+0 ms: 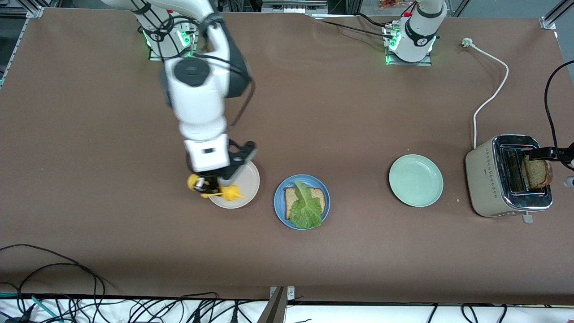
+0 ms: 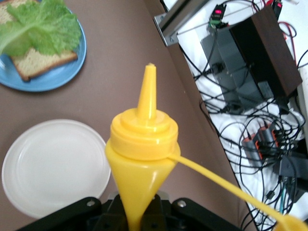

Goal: Make sandwich in blue plate with both arms
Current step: 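Carry the mustard bottle back while the left gripper reaches the toaster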

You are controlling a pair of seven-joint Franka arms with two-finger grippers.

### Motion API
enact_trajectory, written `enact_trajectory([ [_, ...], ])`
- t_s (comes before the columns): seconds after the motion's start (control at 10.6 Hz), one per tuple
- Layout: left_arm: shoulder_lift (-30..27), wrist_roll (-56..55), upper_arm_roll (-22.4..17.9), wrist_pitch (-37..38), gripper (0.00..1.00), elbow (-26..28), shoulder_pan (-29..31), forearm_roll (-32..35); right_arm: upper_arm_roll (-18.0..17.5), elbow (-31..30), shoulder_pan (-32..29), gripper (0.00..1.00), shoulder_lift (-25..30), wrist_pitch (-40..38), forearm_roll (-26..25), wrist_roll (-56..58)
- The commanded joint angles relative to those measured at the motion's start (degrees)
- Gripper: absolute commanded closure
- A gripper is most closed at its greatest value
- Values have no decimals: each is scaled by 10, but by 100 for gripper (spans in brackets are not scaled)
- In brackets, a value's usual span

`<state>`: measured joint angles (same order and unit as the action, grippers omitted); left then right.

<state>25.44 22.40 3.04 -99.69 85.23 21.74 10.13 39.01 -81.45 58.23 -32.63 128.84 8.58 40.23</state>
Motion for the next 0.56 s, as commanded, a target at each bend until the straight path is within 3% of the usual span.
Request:
enact_trajectory([
  [0.0, 25, 45, 6, -10, 0, -23, 22, -24, -12, -151, -46, 100, 151, 5, 86, 152],
  [0.09, 26, 47, 5, -17, 0, -23, 24, -31, -10, -190, -70, 100, 181, 5, 128, 204],
  [0.28, 29, 70, 5, -19, 30, -23, 28, -31, -3, -239, -126, 100, 213, 2, 211, 331],
  [0.47, 29, 72, 5, -19, 62, -23, 28, -31, 4, -269, -171, 100, 209, -6, 325, 488],
])
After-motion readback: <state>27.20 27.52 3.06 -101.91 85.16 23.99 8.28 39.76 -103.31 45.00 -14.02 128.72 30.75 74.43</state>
